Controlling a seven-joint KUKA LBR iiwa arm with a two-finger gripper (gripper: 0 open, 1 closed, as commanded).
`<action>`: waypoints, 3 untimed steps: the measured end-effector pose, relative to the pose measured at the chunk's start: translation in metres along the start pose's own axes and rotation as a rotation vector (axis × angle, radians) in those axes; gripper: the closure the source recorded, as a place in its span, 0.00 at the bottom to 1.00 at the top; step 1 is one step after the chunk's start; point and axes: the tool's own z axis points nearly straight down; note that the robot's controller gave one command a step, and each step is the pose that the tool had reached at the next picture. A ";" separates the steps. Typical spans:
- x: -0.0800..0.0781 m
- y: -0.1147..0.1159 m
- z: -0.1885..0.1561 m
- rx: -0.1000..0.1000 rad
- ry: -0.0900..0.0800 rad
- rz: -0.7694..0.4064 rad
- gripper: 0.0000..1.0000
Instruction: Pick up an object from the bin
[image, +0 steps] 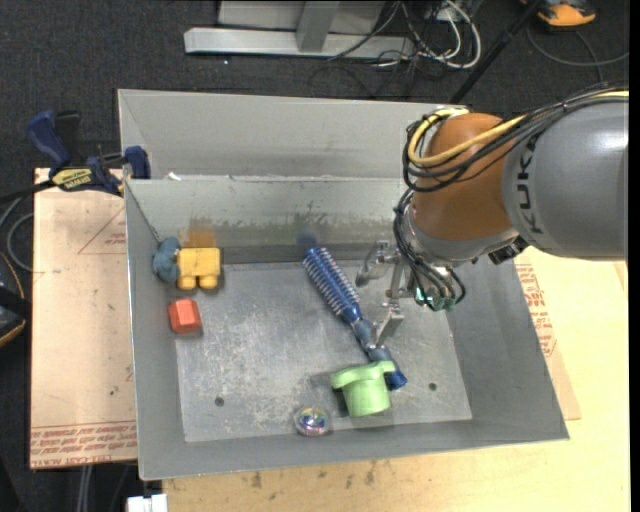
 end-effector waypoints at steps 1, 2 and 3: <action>-0.003 -0.001 0.068 -0.002 -0.013 0.108 0.00; -0.004 -0.002 0.065 -0.001 -0.018 0.106 1.00; -0.012 0.028 0.063 0.000 -0.008 -0.034 1.00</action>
Offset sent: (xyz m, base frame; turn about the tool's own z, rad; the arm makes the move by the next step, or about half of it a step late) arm -0.0004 -0.0019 -0.0699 0.1068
